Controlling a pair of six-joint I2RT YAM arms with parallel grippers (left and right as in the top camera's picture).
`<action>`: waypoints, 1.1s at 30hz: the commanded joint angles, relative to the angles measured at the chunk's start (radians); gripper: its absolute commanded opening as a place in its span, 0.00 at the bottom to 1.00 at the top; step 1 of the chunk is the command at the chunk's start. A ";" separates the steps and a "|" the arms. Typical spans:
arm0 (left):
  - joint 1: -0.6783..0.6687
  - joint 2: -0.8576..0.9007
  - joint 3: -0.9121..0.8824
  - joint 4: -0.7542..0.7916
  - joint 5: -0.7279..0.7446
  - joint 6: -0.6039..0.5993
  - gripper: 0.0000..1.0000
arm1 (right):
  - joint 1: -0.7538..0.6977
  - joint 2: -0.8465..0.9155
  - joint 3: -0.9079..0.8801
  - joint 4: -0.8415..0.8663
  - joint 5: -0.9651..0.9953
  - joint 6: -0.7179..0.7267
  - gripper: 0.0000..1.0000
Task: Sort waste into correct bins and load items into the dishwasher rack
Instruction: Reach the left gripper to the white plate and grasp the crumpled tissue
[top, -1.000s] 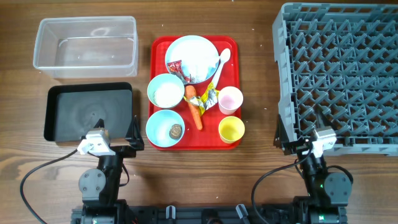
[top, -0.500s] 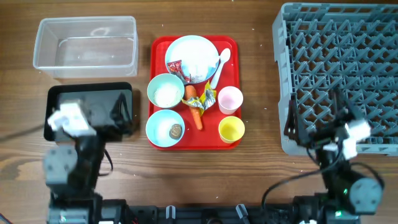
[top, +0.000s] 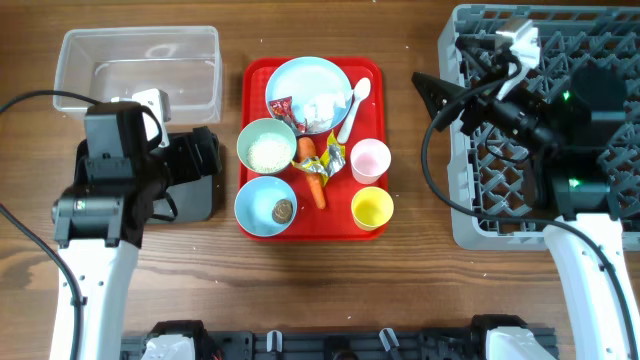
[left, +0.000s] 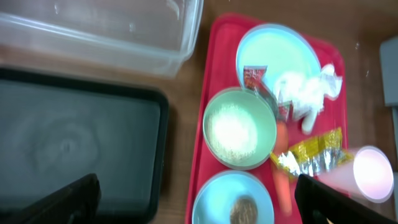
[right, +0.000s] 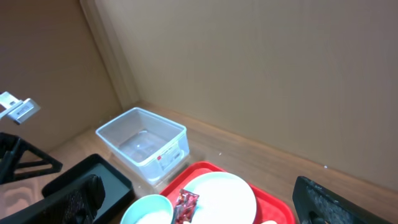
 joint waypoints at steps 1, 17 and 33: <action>0.006 0.086 0.196 -0.130 0.032 0.019 1.00 | -0.003 0.031 0.111 -0.091 -0.021 -0.008 1.00; 0.006 0.429 0.485 -0.373 0.039 0.011 1.00 | -0.003 0.099 0.274 -0.561 0.254 0.023 1.00; -0.314 0.610 0.486 -0.003 0.027 -0.037 1.00 | -0.003 0.099 0.274 -0.642 0.297 -0.007 1.00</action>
